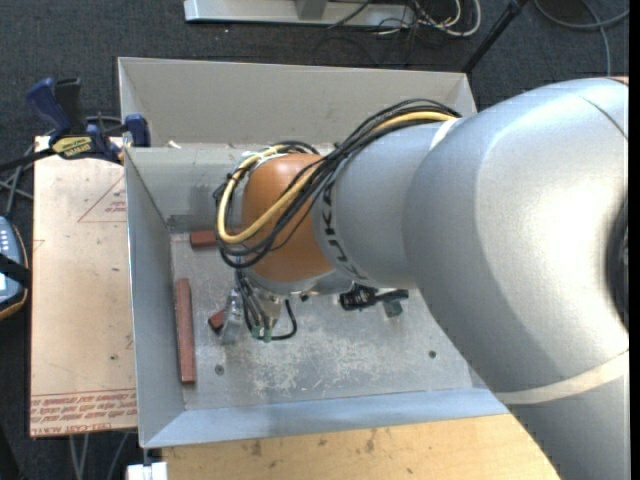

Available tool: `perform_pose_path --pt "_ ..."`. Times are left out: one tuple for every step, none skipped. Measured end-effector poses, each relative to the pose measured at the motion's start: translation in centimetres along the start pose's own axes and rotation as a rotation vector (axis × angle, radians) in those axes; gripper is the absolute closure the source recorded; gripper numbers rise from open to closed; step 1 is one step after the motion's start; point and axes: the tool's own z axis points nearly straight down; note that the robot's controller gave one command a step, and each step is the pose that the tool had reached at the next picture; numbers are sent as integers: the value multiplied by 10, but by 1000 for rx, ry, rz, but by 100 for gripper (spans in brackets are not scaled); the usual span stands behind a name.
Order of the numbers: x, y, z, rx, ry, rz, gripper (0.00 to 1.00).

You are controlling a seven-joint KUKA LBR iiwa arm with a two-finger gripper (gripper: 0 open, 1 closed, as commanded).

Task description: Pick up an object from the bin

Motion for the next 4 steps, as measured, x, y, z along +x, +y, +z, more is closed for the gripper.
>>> perform_pose_path --pt "-6 -14 2 13 5 36 100" --pt "1 -14 -87 11 8 31 0" --pt "0 -17 -110 6 1 30 0" --pt "8 -12 -6 9 6 3 100"
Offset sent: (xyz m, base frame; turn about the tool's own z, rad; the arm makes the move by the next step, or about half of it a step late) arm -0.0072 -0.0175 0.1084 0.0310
